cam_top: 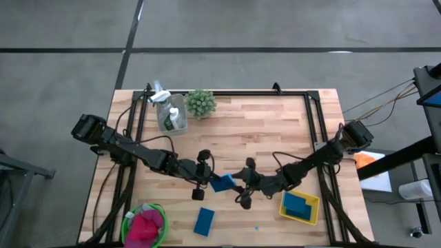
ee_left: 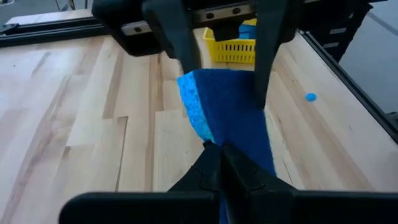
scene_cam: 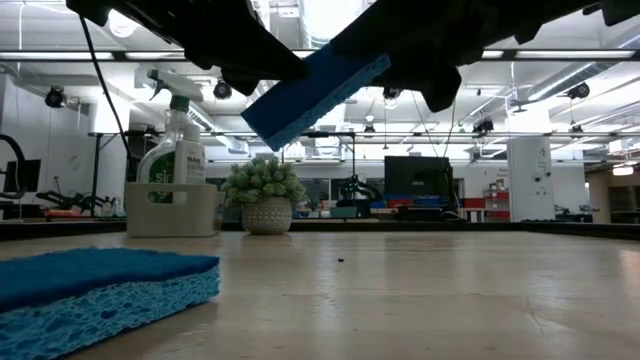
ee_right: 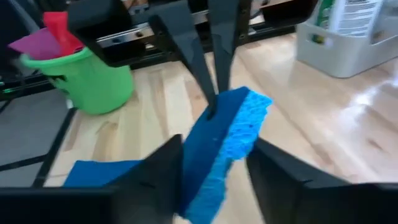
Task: Pick & Place Kitchen Items
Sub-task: Put the blue sponge into the yellow bin
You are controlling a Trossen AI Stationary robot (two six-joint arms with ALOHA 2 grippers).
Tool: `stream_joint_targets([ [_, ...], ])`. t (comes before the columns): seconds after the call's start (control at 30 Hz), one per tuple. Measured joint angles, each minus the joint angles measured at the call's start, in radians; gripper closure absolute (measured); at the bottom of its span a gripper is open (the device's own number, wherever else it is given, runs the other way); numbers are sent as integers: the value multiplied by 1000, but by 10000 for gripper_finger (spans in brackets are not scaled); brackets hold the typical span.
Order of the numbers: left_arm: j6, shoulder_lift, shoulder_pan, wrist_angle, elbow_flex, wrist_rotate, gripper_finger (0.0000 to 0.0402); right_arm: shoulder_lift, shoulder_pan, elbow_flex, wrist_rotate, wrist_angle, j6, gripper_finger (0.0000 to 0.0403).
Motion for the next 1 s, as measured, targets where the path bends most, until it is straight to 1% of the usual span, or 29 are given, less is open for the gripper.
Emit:
stream_joint_targets([
  [0.07, 7, 0, 0, 2, 0, 0, 401, 1, -7, 0, -26, 1, 0, 277],
  [0.17, 36, 0, 0, 2, -1, 25, 395, 2, -8, 0, -29, -1, -21, 358],
  [0.2, 49, 0, 1, 2, -1, 38, 390, 2, -8, 0, -31, 0, -32, 369],
  [0.33, 122, 0, 1, 1, 1, 102, 362, 2, 3, 0, -34, -1, -58, 374],
  [0.4, 126, 0, 0, 3, 1, 114, 346, 2, 15, 0, -19, -1, -87, 382],
  [0.53, 119, -5, 0, 39, 1, 114, 321, 2, 63, 0, 100, 12, -163, 383],
  [0.6, 112, -7, -3, 101, -6, 134, 312, 2, 89, 0, 149, 38, -211, 383],
  [0.67, 112, -16, -13, 200, -34, 180, 306, 2, 114, -8, 188, 89, -248, 384],
  [0.8, 164, -38, -34, 466, -129, 297, 304, 20, 166, -66, 249, 259, -331, 384],
  [0.87, 168, -47, -37, 558, -177, 314, 303, 34, 192, -106, 263, 354, -354, 384],
  [1.0, 167, -71, -34, 609, -254, 308, 303, 55, 244, -176, 279, 481, -380, 385],
])
